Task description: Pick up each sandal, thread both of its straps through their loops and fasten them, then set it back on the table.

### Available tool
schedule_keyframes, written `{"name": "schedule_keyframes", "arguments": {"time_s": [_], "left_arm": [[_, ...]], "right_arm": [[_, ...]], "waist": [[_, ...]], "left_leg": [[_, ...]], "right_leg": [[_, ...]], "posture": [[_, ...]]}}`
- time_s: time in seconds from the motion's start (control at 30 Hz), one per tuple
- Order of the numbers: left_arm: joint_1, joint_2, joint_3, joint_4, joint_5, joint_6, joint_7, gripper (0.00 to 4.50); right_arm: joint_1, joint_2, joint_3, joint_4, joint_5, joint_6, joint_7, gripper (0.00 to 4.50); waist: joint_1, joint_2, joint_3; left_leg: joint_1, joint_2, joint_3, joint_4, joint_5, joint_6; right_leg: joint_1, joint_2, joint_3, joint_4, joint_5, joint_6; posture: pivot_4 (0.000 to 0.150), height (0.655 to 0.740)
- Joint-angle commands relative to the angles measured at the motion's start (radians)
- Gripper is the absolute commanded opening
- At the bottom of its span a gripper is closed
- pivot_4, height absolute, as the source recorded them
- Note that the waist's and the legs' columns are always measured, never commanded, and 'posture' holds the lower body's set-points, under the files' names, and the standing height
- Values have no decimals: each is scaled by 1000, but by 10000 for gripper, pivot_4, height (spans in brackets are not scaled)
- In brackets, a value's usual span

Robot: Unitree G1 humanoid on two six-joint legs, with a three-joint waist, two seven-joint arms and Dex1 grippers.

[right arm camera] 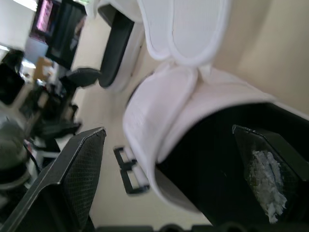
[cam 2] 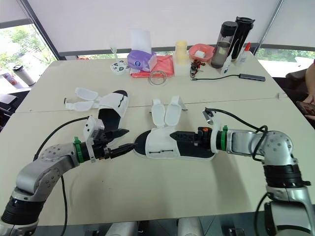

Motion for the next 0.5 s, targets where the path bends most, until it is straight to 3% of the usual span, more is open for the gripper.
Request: {"name": "schedule_keyframes", "arguments": {"time_s": [0.03, 0.13, 0.5], "left_arm": [[-56, 13, -39, 87, 49, -82, -96, 16591], [-94, 17, -76, 175, 87, -132, -176, 1352], [-213, -80, -200, 395, 216, -264, -289, 563]], "right_arm": [[22, -57, -66, -120, -83, -79, 163, 45000], [18, -43, -117, -127, -87, -123, 207, 45000], [-171, 144, -136, 60, -120, -136, -51, 45000]], "waist": [[0, 0, 0], [-6, 0, 0], [-4, 0, 0]], "left_leg": [[0, 0, 0, 0, 0, 0], [0, 0, 1, 1, 0, 0], [0, 0, -2, 1, 0, 0]], "right_leg": [[0, 0, 0, -1, 0, 1], [1, 0, 0, -2, 2, 2], [1, -1, 1, -2, 2, 2]], "posture": [[1500, 7400], [1500, 7400], [1500, 7400]]}}
